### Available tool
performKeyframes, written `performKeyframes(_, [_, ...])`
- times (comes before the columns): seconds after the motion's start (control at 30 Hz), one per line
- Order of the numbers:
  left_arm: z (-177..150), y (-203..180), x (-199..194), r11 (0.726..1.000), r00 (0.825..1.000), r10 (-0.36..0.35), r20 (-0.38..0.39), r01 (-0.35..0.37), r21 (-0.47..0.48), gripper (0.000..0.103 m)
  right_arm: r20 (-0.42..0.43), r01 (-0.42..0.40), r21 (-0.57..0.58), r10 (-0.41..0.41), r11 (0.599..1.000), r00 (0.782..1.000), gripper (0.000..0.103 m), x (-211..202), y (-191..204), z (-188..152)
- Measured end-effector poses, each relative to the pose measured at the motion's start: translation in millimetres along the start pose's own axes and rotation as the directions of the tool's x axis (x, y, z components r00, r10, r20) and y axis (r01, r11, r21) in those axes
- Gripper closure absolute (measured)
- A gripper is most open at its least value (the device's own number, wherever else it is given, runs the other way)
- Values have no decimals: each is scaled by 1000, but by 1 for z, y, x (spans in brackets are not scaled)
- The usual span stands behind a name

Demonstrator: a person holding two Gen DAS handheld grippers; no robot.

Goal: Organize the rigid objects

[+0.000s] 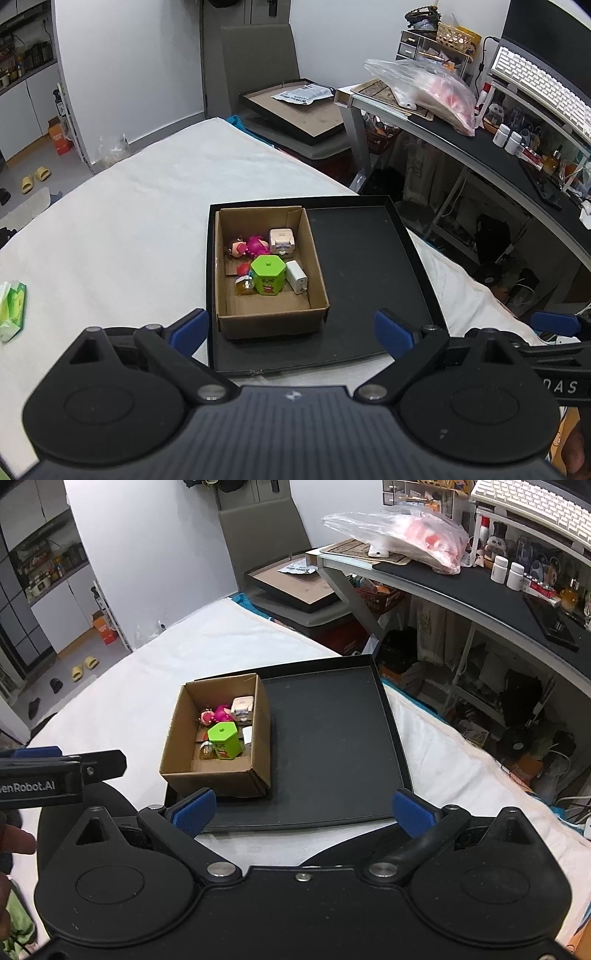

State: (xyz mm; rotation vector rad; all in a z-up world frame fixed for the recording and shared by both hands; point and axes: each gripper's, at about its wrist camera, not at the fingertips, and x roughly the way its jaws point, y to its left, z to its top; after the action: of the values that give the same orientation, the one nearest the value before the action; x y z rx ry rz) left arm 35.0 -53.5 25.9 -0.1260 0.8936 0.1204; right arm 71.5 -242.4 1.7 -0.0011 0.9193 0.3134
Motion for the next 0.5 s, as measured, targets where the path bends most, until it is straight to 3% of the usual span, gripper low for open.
performKeyframes(0.5, [-1,-10,6,1000,1000,12,-7,-12,21,7,7,6,10,-6,1000,1000,0,-3,-7,0])
